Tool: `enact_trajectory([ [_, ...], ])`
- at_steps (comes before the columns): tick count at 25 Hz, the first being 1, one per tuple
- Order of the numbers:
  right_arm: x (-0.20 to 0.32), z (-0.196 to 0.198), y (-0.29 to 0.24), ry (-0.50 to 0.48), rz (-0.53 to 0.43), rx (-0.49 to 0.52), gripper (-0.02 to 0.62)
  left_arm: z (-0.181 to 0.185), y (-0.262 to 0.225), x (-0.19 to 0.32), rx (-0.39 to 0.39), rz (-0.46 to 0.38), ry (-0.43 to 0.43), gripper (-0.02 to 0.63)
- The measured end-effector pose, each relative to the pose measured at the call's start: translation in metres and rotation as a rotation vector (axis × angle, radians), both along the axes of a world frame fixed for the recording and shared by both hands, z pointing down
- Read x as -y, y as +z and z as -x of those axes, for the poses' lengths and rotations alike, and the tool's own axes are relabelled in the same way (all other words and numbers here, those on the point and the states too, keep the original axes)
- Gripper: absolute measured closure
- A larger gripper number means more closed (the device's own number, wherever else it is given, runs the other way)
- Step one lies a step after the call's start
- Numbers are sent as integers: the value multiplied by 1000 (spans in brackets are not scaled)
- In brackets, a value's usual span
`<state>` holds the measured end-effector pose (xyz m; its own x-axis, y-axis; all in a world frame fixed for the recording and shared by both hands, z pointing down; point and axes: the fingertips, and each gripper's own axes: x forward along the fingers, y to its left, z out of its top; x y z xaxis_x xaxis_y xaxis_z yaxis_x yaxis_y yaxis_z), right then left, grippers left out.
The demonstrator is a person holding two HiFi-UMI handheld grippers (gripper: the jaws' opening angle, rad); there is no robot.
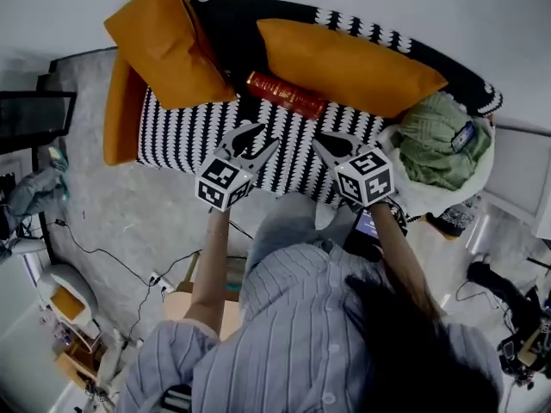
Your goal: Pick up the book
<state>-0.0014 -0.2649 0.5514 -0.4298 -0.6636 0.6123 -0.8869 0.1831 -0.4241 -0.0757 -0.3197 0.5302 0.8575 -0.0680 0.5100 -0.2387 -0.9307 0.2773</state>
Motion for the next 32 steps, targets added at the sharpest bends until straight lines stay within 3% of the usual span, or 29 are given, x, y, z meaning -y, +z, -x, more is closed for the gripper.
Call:
enact_trajectory([
  [10,27,-21,54,49,59,-52,543,-6,61,40,86,-20,184,436],
  [13,32,-29,69,74,76,-39,480,-11,83,51,139,-36,243,428],
  [19,41,-46,106,111,130,-64,431,-20,125,70,221,-41,359,393],
  [32,61,-65,189,-4,206,-189,385,-39,216,123,443,-121,562,338],
])
